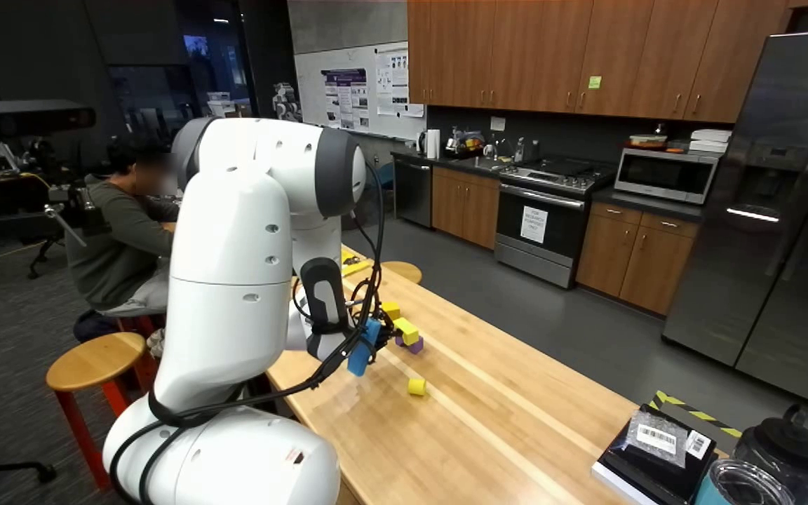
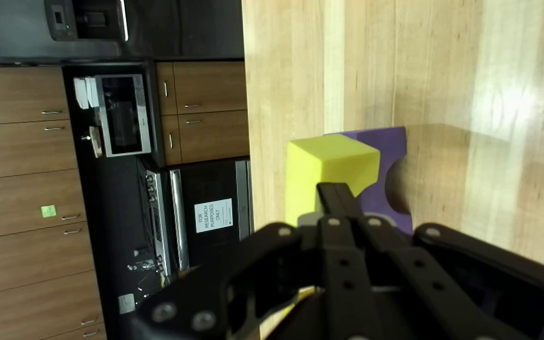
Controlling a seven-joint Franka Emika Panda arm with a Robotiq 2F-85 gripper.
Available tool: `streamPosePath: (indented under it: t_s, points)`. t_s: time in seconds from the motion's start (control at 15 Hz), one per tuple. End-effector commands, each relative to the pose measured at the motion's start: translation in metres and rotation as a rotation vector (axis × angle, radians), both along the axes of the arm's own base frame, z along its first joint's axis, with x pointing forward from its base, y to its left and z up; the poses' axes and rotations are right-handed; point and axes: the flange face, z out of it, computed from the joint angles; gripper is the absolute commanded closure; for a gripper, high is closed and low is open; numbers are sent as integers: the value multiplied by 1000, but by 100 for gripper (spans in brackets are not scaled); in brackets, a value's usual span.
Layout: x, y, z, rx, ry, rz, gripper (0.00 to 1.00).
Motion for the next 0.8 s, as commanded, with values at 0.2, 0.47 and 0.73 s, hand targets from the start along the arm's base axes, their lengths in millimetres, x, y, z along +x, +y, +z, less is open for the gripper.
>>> streamPosePath:
  t_s: [0.2,0.47,0.73]
  points:
    - [8,-5,1,11,8,14,100]
    - [14,-6,0,15,14,9,100]
    - [21,-7,-1,21,12,2,100]
